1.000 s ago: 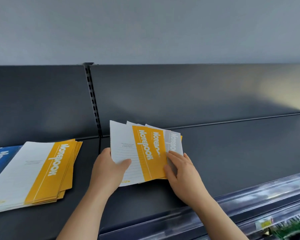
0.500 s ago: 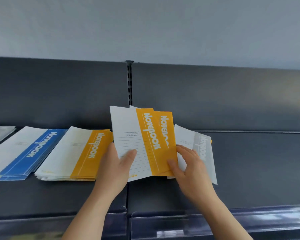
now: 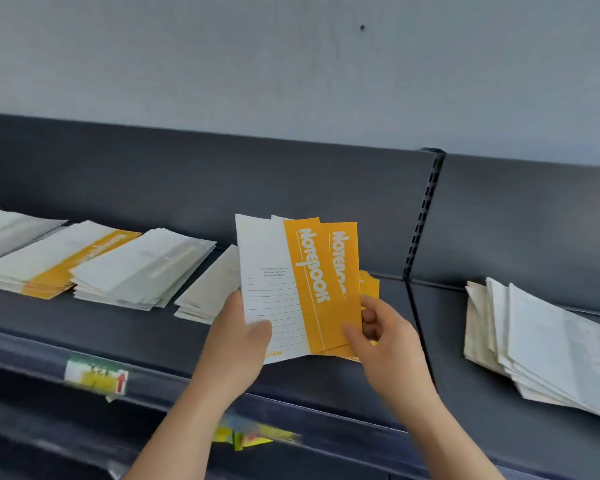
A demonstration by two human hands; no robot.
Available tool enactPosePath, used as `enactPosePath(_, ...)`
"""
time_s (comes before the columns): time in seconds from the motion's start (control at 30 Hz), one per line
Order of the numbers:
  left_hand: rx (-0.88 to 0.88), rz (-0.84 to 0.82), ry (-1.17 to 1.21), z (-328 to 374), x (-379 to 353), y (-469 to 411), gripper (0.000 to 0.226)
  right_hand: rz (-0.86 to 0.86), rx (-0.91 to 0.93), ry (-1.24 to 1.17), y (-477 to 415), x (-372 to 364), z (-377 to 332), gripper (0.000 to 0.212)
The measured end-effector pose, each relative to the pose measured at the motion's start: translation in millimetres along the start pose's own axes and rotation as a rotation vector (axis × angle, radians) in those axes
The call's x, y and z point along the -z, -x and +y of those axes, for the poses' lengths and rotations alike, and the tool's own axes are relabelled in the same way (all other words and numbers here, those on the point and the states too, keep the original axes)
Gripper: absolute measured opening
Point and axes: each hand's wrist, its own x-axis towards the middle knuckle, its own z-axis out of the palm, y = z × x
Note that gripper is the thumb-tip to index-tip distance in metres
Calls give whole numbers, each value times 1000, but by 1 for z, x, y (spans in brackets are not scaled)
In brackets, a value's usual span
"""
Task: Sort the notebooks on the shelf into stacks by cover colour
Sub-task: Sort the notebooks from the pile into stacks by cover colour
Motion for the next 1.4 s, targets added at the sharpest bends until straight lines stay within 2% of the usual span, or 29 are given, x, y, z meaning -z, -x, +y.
enactPosePath(0.2,50,206,32,-36,99,-3,29,-60,42,-39,2,-91,-56,36)
enactPosePath(0.47,19,227,-105,-80,200,-14,25,-129,41,-69,1,-193,-110,36)
enactPosePath(0.63,38,187,-105,-96,234,-29,38,-171,55,-34,-15,-232,-129,36)
enactPosePath(0.77,8,219,-128,-103,251,-48,36,-197,75,-37,-34,-257,-138,33)
enactPosePath(0.93,19,293,-138,-126,270,-76,34,-225,86,-51,-57,-289,-149,40)
enactPosePath(1.17,-13,358,-141,-156,305,-104,31,-225,121,-62,-74,-335,-169,25)
enactPosePath(1.4,-60,283,-258,-192,360,-148,35,-155,111,76,-91,-397,-197,16)
